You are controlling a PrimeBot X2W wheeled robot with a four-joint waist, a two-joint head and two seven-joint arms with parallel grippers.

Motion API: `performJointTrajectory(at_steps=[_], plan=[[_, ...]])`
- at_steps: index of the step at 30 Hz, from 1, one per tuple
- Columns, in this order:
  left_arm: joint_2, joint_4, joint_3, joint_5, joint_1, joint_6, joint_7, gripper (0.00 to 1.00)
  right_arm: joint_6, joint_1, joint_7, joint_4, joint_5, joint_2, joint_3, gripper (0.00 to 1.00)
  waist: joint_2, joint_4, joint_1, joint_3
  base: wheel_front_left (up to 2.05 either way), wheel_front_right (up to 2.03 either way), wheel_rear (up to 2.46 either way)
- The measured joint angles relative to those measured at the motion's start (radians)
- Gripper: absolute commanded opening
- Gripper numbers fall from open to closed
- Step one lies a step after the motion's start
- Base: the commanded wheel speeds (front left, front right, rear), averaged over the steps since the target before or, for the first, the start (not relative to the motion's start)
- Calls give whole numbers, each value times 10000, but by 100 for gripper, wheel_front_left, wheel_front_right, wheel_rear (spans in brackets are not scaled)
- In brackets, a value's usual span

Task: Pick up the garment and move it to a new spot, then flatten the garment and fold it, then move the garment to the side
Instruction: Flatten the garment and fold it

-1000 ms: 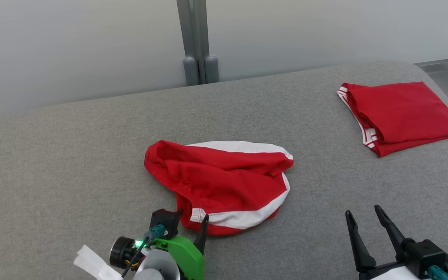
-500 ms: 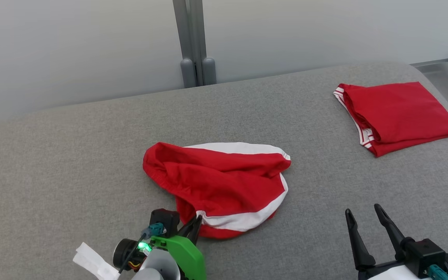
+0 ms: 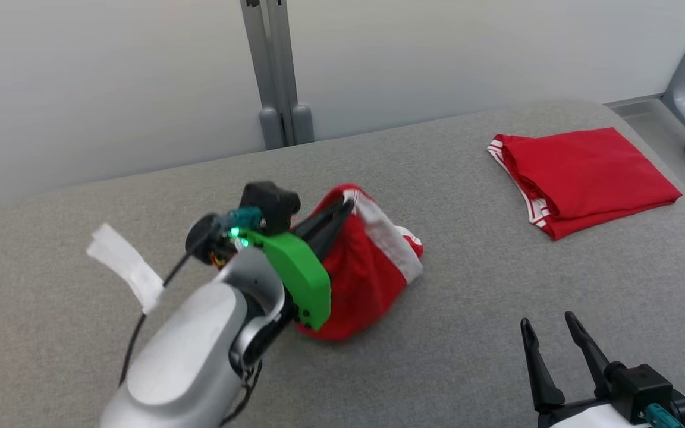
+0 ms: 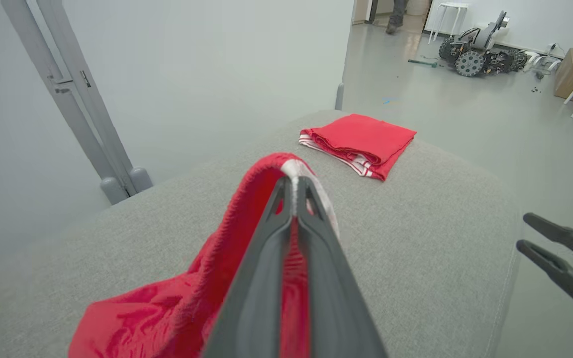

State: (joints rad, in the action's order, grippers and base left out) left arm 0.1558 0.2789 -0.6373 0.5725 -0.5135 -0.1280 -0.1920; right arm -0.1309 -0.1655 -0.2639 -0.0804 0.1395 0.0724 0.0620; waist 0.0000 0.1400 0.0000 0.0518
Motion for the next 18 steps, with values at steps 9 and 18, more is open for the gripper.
performJointTrajectory(at_steps=[9,18], plan=[[926,-2088,491,1151,-1292,69,-761,0,0,-93,0,-90,13,-128,13,100,0,367,0,172,0,0,0],[2422,-4113,1118,2334,2966,1553,-1321,0,0,-218,0,8,79,-25,-163,100,0,-50,0,185,0,0,0]])
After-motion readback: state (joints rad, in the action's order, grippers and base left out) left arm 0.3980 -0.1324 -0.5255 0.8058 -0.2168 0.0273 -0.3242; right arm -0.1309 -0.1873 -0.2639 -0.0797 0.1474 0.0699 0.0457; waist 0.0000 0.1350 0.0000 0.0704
